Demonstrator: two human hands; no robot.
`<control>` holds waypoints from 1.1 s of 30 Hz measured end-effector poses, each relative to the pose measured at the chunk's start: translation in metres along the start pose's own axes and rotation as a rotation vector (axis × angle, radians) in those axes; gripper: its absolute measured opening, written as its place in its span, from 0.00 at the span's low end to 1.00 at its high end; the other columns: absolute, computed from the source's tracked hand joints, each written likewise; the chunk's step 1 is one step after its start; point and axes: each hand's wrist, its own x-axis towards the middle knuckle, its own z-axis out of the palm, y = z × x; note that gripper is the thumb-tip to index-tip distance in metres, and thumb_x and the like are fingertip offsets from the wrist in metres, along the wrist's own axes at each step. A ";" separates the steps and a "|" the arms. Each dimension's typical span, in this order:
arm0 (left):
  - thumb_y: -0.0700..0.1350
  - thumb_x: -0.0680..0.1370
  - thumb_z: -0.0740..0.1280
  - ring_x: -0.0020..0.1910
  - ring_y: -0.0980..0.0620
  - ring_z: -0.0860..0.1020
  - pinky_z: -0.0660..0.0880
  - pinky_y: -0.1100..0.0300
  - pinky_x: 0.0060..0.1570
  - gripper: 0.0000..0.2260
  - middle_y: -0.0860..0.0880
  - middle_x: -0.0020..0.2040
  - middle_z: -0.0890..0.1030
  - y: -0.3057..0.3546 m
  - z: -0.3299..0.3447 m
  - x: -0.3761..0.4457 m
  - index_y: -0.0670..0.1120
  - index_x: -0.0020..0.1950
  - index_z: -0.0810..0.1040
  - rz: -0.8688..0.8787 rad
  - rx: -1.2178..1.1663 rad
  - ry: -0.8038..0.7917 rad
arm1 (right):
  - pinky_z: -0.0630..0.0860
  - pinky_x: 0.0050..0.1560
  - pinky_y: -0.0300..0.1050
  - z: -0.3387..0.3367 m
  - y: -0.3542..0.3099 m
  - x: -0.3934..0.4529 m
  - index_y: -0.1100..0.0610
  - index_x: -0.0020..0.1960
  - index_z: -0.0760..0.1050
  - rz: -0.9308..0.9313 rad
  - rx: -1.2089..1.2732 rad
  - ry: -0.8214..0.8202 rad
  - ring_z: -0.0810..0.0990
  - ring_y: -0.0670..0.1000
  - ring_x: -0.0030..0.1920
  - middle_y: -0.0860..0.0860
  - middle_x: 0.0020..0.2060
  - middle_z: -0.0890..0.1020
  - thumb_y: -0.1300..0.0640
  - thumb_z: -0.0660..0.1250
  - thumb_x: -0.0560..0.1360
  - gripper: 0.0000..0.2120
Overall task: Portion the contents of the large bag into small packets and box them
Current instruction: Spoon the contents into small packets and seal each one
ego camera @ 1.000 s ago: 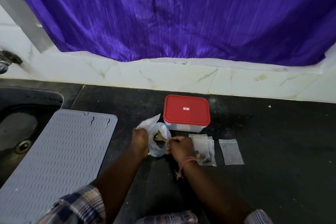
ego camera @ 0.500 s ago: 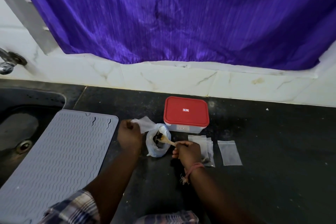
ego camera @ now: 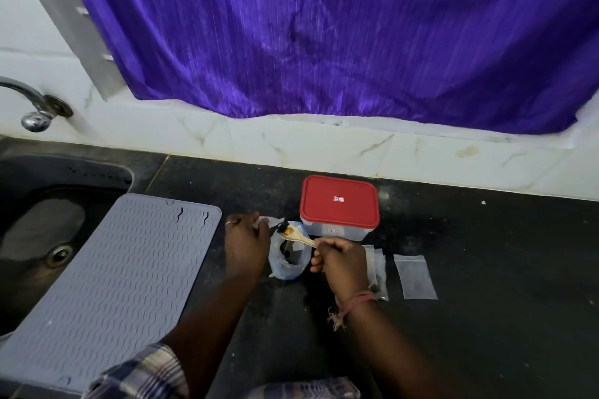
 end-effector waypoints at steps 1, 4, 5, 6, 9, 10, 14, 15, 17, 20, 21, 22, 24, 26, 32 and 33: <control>0.48 0.82 0.64 0.51 0.49 0.79 0.70 0.61 0.49 0.11 0.43 0.57 0.80 -0.003 0.001 0.000 0.44 0.58 0.83 0.023 0.018 -0.010 | 0.80 0.38 0.51 0.001 -0.003 -0.001 0.62 0.41 0.83 -0.005 0.002 -0.005 0.79 0.53 0.29 0.56 0.29 0.81 0.66 0.66 0.77 0.08; 0.48 0.82 0.66 0.41 0.52 0.80 0.74 0.59 0.42 0.10 0.46 0.46 0.83 -0.012 -0.002 0.000 0.46 0.48 0.85 0.041 -0.001 -0.018 | 0.80 0.38 0.52 0.004 -0.005 -0.003 0.62 0.40 0.82 -0.012 -0.002 -0.014 0.78 0.53 0.29 0.56 0.28 0.81 0.67 0.65 0.76 0.09; 0.50 0.82 0.65 0.39 0.53 0.80 0.73 0.60 0.40 0.12 0.47 0.42 0.82 -0.013 -0.003 -0.001 0.47 0.45 0.85 0.056 0.037 -0.023 | 0.80 0.39 0.52 0.005 -0.006 -0.003 0.62 0.40 0.82 -0.015 -0.009 -0.015 0.78 0.53 0.29 0.56 0.28 0.81 0.67 0.65 0.76 0.09; 0.52 0.82 0.64 0.37 0.53 0.79 0.71 0.60 0.38 0.14 0.48 0.40 0.81 -0.012 -0.004 -0.004 0.48 0.44 0.85 0.069 0.084 -0.031 | 0.80 0.39 0.53 0.005 -0.006 -0.004 0.63 0.40 0.82 -0.022 -0.022 -0.018 0.78 0.53 0.29 0.57 0.29 0.81 0.67 0.65 0.76 0.09; 0.57 0.82 0.61 0.36 0.54 0.78 0.72 0.59 0.37 0.18 0.50 0.39 0.80 -0.008 -0.005 -0.008 0.50 0.42 0.84 0.067 0.135 -0.033 | 0.80 0.37 0.50 0.006 -0.006 -0.005 0.62 0.40 0.82 -0.040 -0.074 -0.016 0.78 0.52 0.28 0.57 0.28 0.81 0.66 0.65 0.76 0.10; 0.58 0.82 0.61 0.37 0.54 0.79 0.74 0.58 0.38 0.18 0.50 0.39 0.80 -0.005 -0.006 -0.009 0.50 0.42 0.84 0.061 0.129 -0.047 | 0.80 0.36 0.49 0.006 -0.006 -0.005 0.62 0.39 0.82 -0.044 -0.088 -0.011 0.78 0.51 0.27 0.57 0.28 0.81 0.66 0.65 0.76 0.10; 0.56 0.82 0.61 0.36 0.53 0.79 0.73 0.59 0.36 0.18 0.48 0.38 0.79 -0.004 -0.004 -0.011 0.48 0.37 0.80 0.064 0.080 -0.092 | 0.79 0.31 0.43 0.005 -0.007 -0.005 0.61 0.38 0.82 -0.083 -0.136 0.016 0.79 0.49 0.26 0.56 0.27 0.82 0.66 0.65 0.77 0.11; 0.55 0.82 0.62 0.35 0.53 0.78 0.70 0.60 0.34 0.18 0.47 0.38 0.79 -0.005 -0.003 -0.012 0.48 0.36 0.78 0.070 0.061 -0.095 | 0.80 0.31 0.42 0.004 -0.006 -0.005 0.59 0.38 0.82 -0.091 -0.152 0.020 0.79 0.49 0.26 0.55 0.27 0.82 0.66 0.65 0.77 0.11; 0.54 0.82 0.62 0.34 0.54 0.77 0.66 0.61 0.32 0.17 0.48 0.37 0.78 -0.004 -0.002 -0.014 0.50 0.36 0.77 0.108 0.048 -0.108 | 0.82 0.35 0.47 0.004 -0.004 -0.002 0.56 0.38 0.82 -0.117 -0.203 0.028 0.81 0.50 0.27 0.54 0.27 0.83 0.64 0.66 0.77 0.12; 0.52 0.82 0.62 0.35 0.53 0.77 0.65 0.60 0.34 0.14 0.49 0.38 0.78 0.000 0.001 -0.018 0.49 0.41 0.82 0.178 0.087 -0.132 | 0.82 0.39 0.51 0.010 -0.001 0.000 0.55 0.36 0.81 -0.261 -0.366 0.041 0.82 0.50 0.31 0.51 0.28 0.82 0.61 0.67 0.75 0.10; 0.51 0.82 0.62 0.36 0.52 0.78 0.67 0.60 0.34 0.14 0.49 0.38 0.79 0.000 0.003 -0.018 0.49 0.43 0.83 0.192 0.101 -0.140 | 0.81 0.38 0.50 0.012 0.000 0.000 0.55 0.35 0.80 -0.367 -0.460 0.055 0.81 0.49 0.32 0.50 0.29 0.82 0.60 0.67 0.75 0.10; 0.51 0.82 0.62 0.36 0.51 0.79 0.68 0.60 0.35 0.13 0.48 0.38 0.81 0.001 0.004 -0.018 0.49 0.44 0.83 0.192 0.103 -0.148 | 0.79 0.39 0.49 0.013 0.001 0.001 0.56 0.35 0.79 -0.486 -0.566 0.058 0.80 0.49 0.33 0.49 0.30 0.81 0.59 0.66 0.75 0.10; 0.49 0.82 0.63 0.37 0.49 0.80 0.71 0.58 0.36 0.13 0.47 0.38 0.82 0.002 0.005 -0.017 0.47 0.44 0.84 0.169 0.066 -0.163 | 0.77 0.39 0.48 0.017 0.001 0.000 0.54 0.37 0.77 -0.712 -0.838 0.011 0.79 0.51 0.36 0.50 0.36 0.79 0.59 0.65 0.75 0.08; 0.47 0.81 0.64 0.36 0.49 0.81 0.74 0.57 0.37 0.14 0.47 0.36 0.83 0.006 0.004 -0.018 0.45 0.41 0.84 0.117 -0.010 -0.177 | 0.77 0.39 0.45 0.019 0.004 -0.002 0.53 0.40 0.78 -0.884 -1.090 -0.036 0.80 0.52 0.36 0.51 0.41 0.80 0.59 0.71 0.70 0.02; 0.43 0.80 0.64 0.32 0.49 0.78 0.72 0.56 0.35 0.16 0.48 0.31 0.80 0.007 0.001 -0.018 0.44 0.33 0.78 -0.068 -0.176 -0.198 | 0.80 0.35 0.44 0.016 0.014 0.003 0.56 0.52 0.83 -1.018 -1.151 -0.056 0.81 0.51 0.36 0.52 0.46 0.80 0.61 0.76 0.67 0.14; 0.43 0.80 0.63 0.31 0.49 0.77 0.73 0.55 0.35 0.16 0.47 0.30 0.79 0.007 0.001 -0.018 0.44 0.33 0.77 -0.067 -0.150 -0.194 | 0.80 0.35 0.45 0.015 0.012 0.003 0.57 0.52 0.82 -1.027 -1.127 -0.036 0.81 0.52 0.36 0.52 0.45 0.80 0.62 0.76 0.67 0.14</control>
